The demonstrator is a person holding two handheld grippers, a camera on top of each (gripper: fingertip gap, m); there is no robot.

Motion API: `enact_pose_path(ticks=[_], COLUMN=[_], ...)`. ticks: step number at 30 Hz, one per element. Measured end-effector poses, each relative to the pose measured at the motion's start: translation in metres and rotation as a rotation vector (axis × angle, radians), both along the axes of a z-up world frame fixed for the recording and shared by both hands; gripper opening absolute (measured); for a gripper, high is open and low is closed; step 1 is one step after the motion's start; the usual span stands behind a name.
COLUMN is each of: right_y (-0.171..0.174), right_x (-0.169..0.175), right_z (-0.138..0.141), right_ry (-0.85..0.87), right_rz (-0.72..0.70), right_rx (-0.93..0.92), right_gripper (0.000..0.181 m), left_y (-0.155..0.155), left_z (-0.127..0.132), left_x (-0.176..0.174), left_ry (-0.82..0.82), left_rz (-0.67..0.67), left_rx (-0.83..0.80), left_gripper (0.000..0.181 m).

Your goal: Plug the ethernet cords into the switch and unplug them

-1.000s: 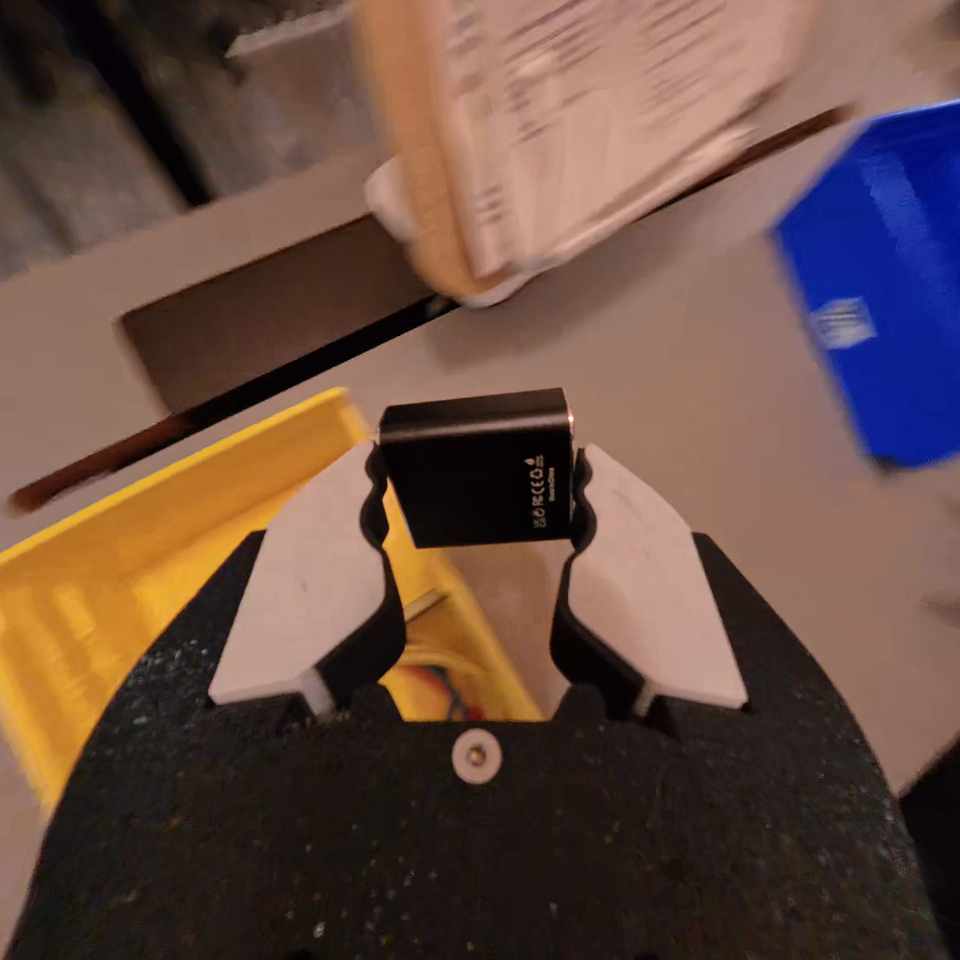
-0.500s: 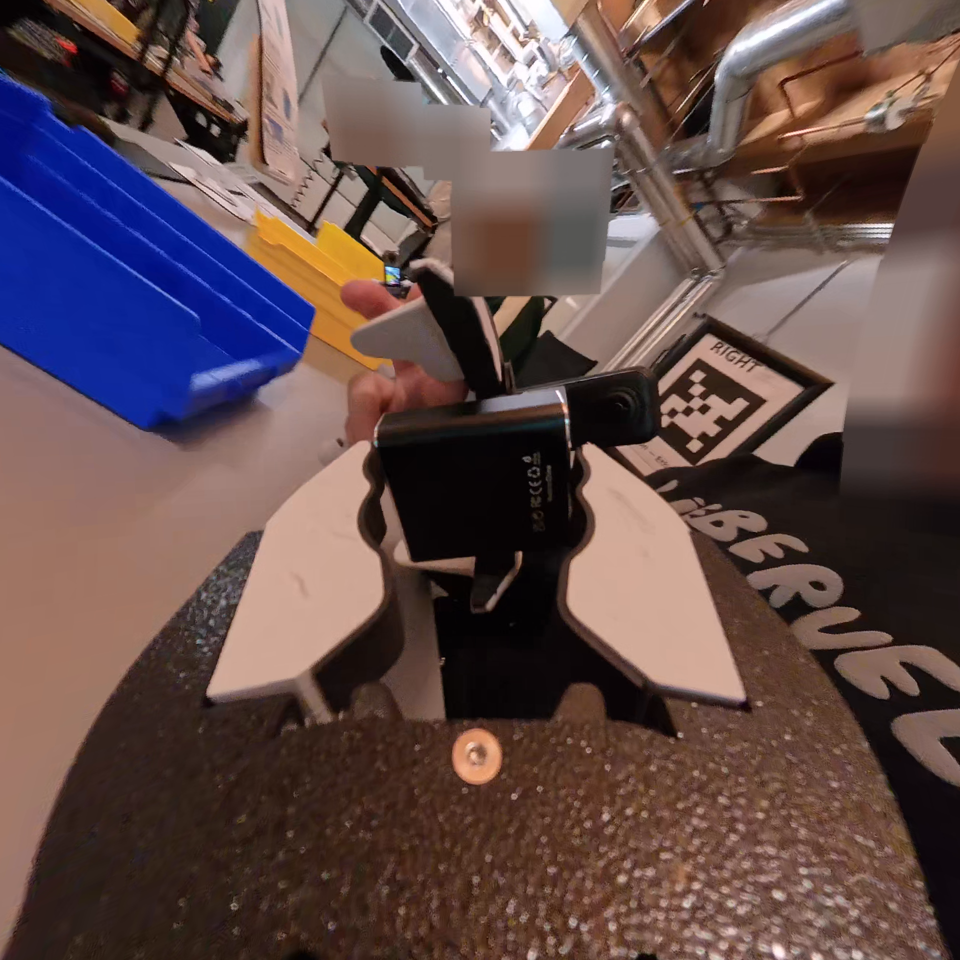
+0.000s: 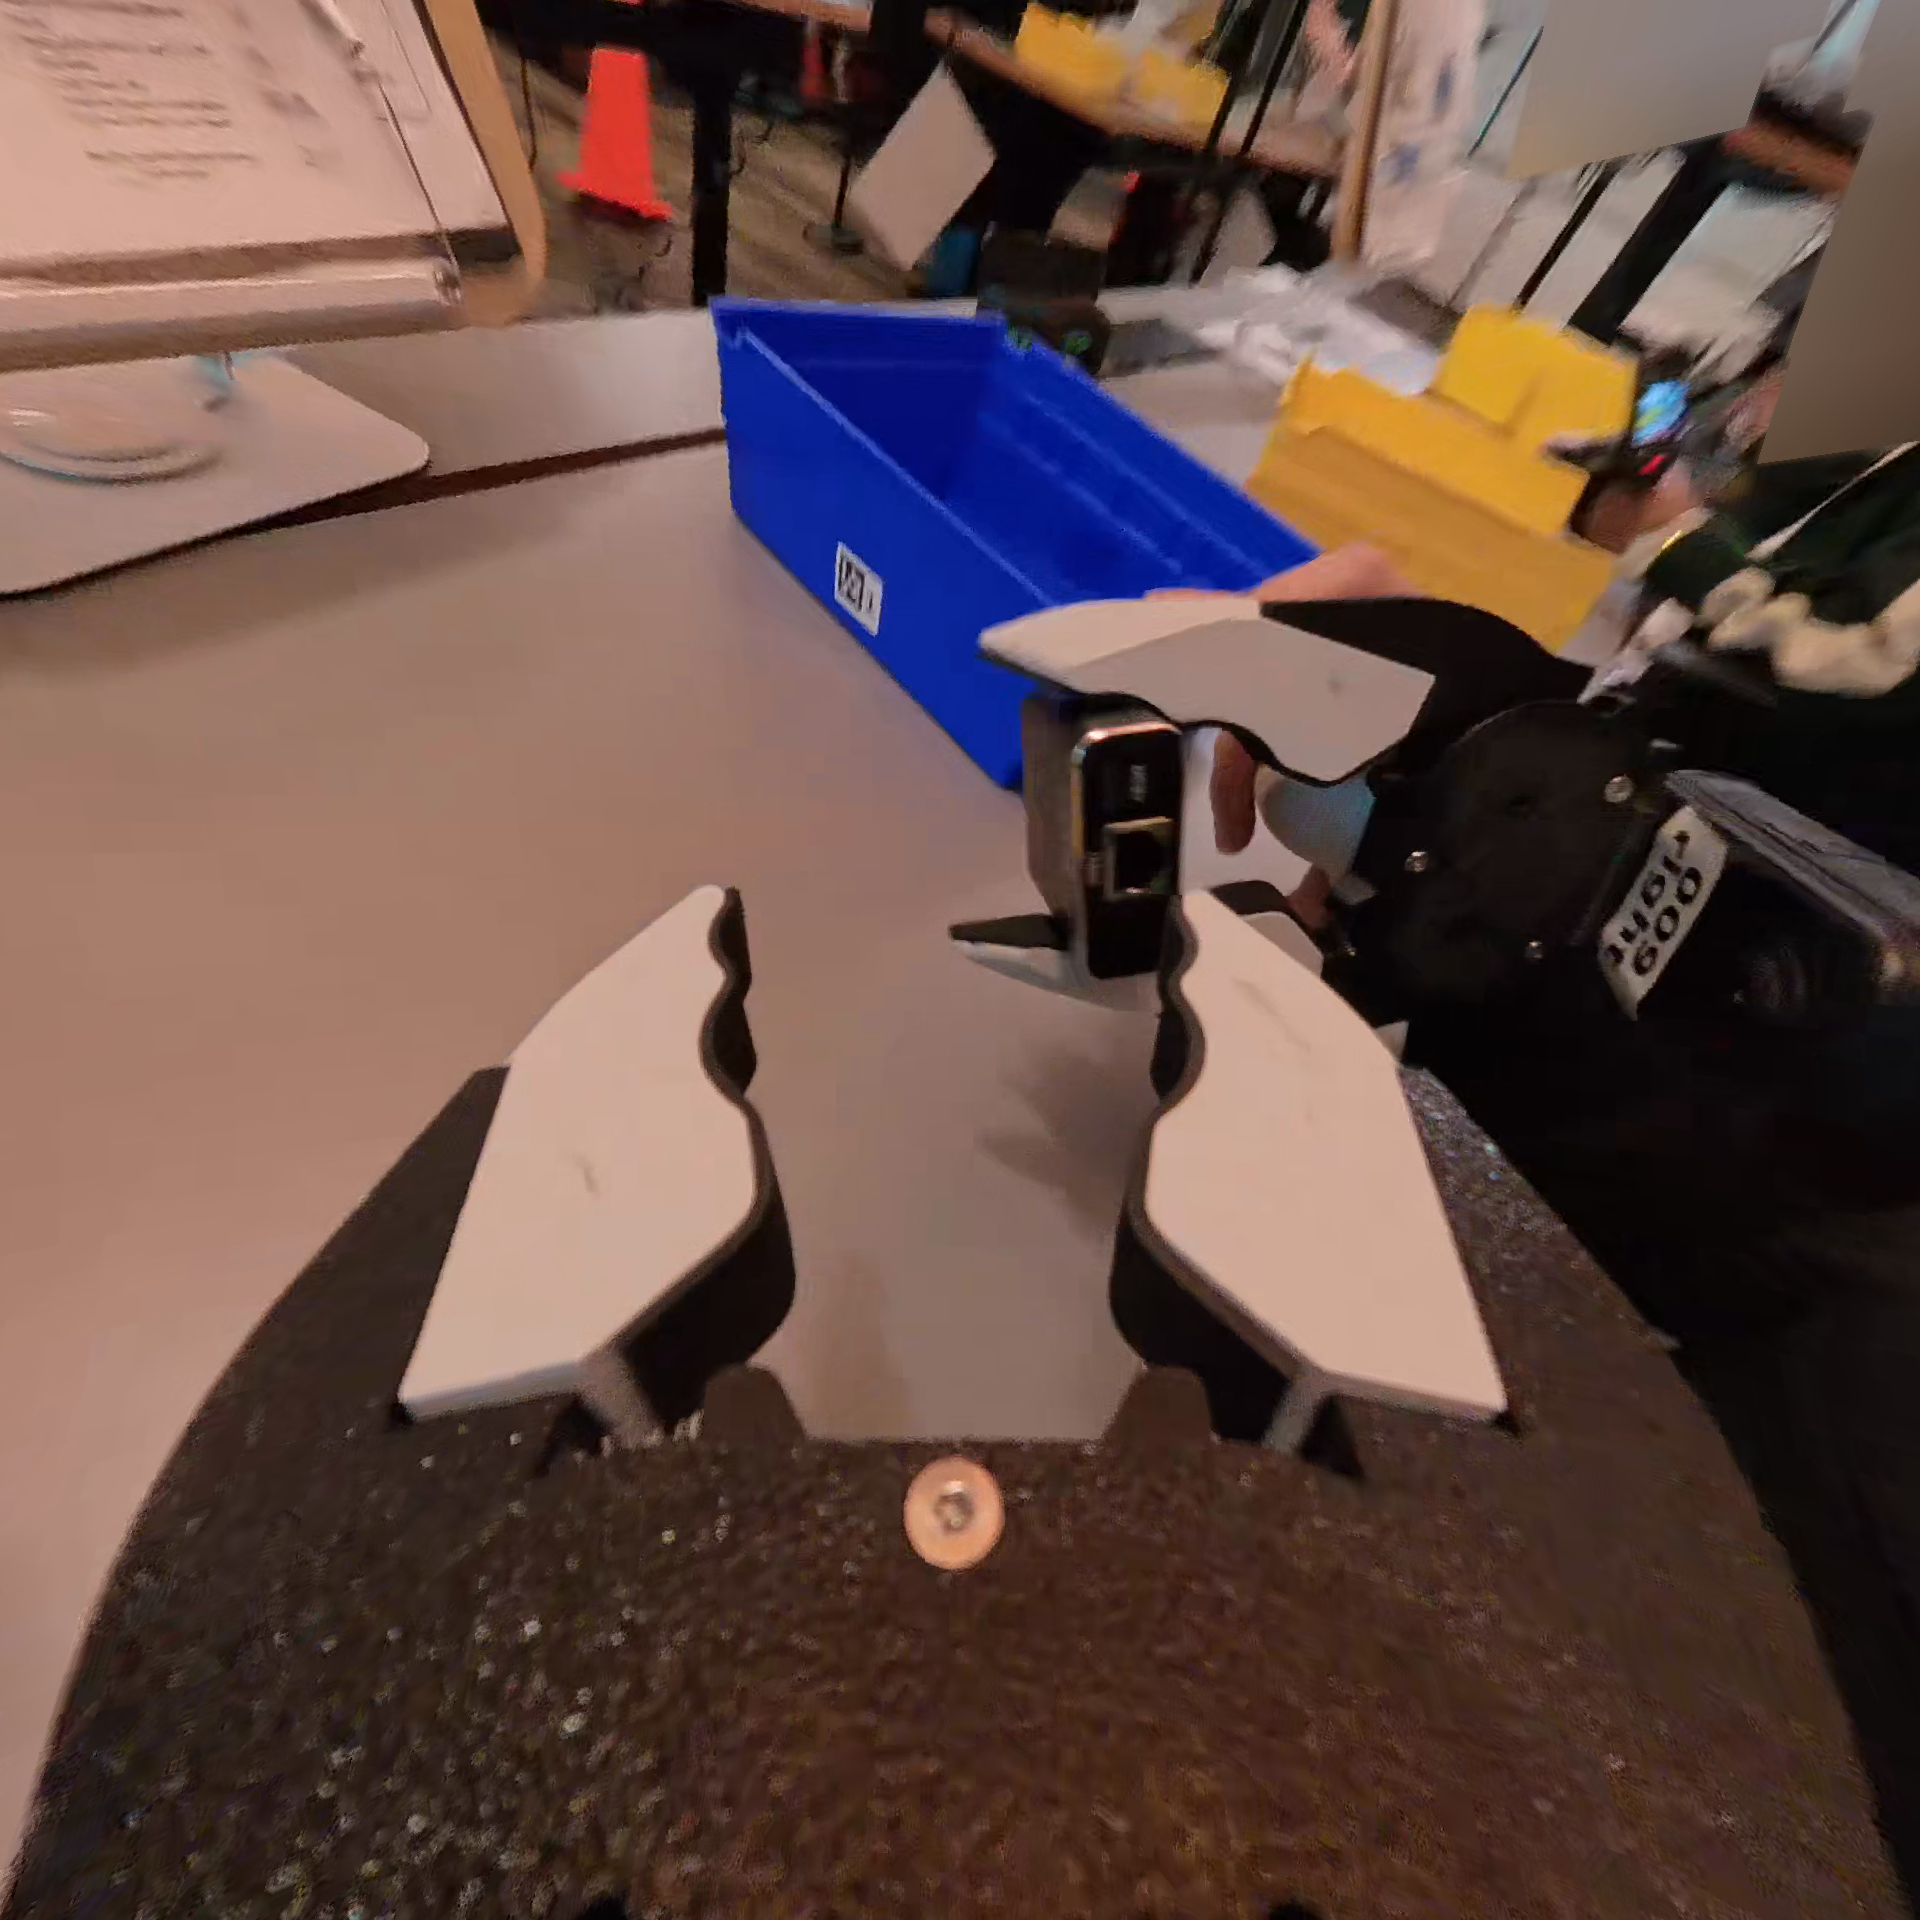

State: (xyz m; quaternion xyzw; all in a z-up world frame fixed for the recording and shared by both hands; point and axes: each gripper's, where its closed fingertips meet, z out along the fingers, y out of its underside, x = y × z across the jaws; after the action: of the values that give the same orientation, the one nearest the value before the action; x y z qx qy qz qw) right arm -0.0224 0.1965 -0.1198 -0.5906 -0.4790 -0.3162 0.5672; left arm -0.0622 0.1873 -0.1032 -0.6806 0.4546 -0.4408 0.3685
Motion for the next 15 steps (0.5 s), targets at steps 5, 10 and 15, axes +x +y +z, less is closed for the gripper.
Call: enact_pose_path(ticks=[5, 10, 15], right_y=[0.001, -0.004, -0.017], right_x=[-0.021, -0.021, -0.032], right_z=[-0.016, -0.023, -0.017], right_ry=[-0.086, -0.005, 0.469], right_rz=[0.058, 0.217, 0.446], right_rx=[-0.030, -0.011, -0.133], right_gripper=[0.064, 0.066, 0.088], left_y=[-0.023, -0.026, -0.042], left_z=[-0.036, -0.044, -0.025], left_x=[0.024, 0.031, 0.023], left_ry=[0.223, 0.152, -0.016], left_rz=[-0.068, -0.125, -0.335], left_rx=[0.082, -0.054, -0.495], left_gripper=[0.041, 0.024, 0.024])
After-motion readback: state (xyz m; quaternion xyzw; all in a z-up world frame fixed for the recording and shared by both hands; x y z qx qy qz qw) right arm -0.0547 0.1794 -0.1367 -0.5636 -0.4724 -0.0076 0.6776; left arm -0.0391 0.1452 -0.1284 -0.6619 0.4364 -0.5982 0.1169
